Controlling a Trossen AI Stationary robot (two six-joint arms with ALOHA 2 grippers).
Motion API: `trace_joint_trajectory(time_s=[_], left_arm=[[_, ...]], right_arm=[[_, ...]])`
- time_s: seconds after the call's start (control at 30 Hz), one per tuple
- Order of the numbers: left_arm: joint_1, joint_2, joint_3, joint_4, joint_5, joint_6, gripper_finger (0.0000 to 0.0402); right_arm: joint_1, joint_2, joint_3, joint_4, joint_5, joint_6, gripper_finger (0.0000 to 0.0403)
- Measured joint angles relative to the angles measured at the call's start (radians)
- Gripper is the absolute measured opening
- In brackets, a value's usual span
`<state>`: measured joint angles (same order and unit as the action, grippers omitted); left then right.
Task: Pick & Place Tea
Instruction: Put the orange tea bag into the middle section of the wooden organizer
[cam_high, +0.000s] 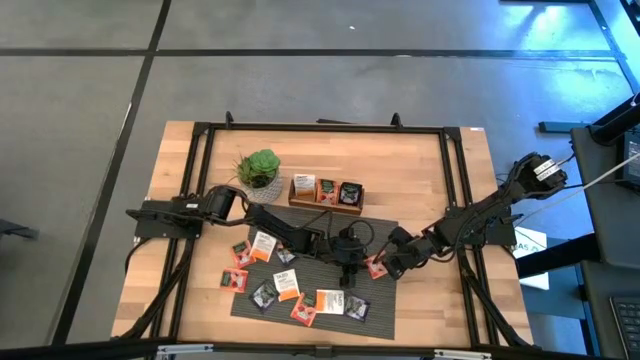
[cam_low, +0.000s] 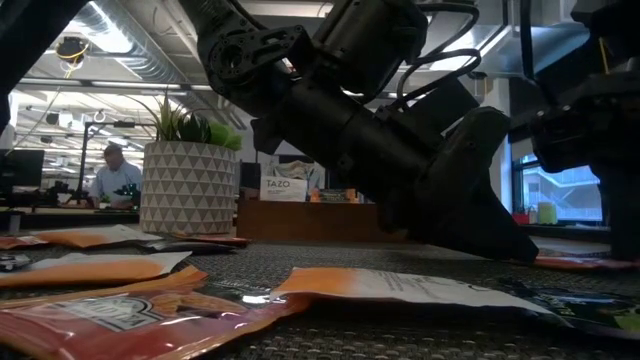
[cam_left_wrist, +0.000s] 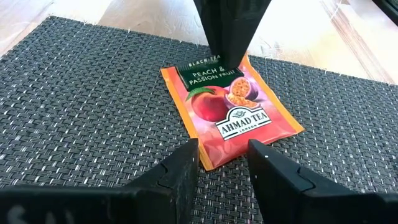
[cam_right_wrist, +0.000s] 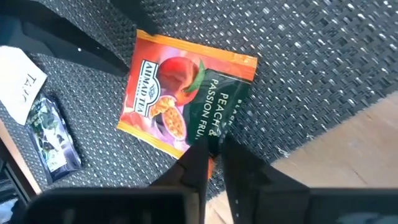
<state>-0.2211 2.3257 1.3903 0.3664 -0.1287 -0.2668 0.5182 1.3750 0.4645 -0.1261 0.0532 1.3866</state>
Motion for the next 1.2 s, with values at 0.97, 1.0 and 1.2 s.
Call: trace_joint_trajectory(time_s=[0.97, 1.0, 1.2], left_arm=[[-0.086, -0.498, -0.268, -0.16, -0.077, 0.05, 0.0136], [-0.096, -0.529, -0.305, -0.154, -0.099, 0.029, 0.0136], [-0.163, -0.694, -0.434, -0.11, -0.101, -0.061, 0.0136]], right_arm=[[-0.082, -0.103, 0.371, -0.391, 0.262, -0.594, 0.0002], [-0.105, -0.1, 0.405, -0.434, 0.268, -0.644, 0.0002], [-0.275, -0.053, 0.583, -0.518, 0.26, -0.96, 0.0002]])
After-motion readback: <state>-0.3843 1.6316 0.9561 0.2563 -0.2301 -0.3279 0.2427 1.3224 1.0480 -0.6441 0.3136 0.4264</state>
